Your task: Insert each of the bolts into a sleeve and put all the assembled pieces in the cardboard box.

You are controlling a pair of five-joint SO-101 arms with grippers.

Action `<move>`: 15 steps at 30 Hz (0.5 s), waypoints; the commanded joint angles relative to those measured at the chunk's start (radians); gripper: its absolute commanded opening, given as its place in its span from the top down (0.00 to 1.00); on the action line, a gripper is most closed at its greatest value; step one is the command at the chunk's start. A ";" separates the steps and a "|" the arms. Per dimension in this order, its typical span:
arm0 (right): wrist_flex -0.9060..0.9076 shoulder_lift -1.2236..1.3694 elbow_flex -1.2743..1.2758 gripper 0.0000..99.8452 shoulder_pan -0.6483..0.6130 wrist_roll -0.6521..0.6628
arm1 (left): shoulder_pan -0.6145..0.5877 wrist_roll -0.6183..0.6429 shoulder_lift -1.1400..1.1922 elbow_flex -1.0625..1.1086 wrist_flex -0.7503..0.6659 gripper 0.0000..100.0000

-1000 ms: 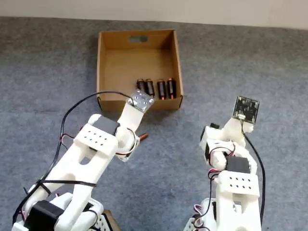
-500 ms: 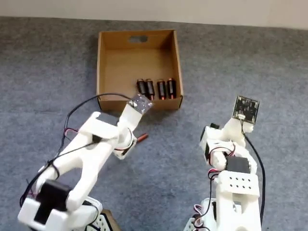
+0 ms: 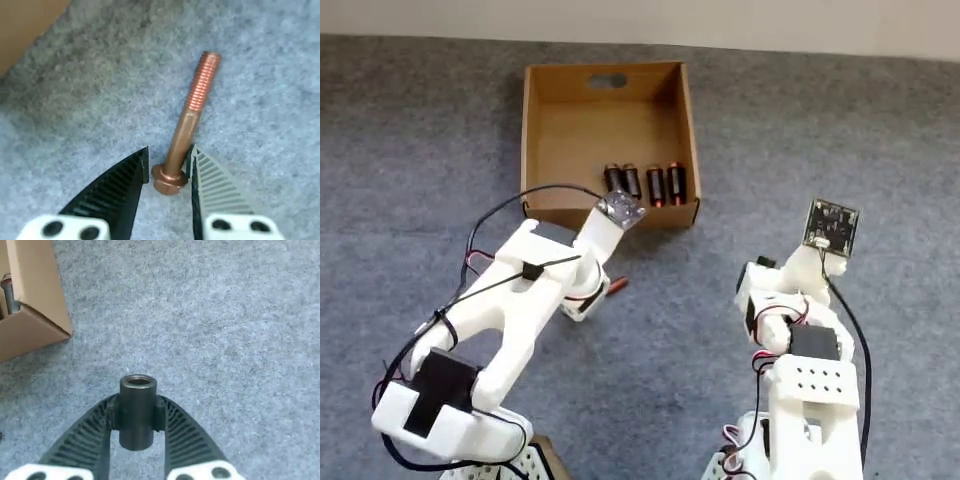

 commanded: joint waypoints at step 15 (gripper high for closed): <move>-0.019 -0.018 0.021 0.99 -0.008 -0.012 | 0.013 -0.322 -0.012 -0.065 0.206 0.99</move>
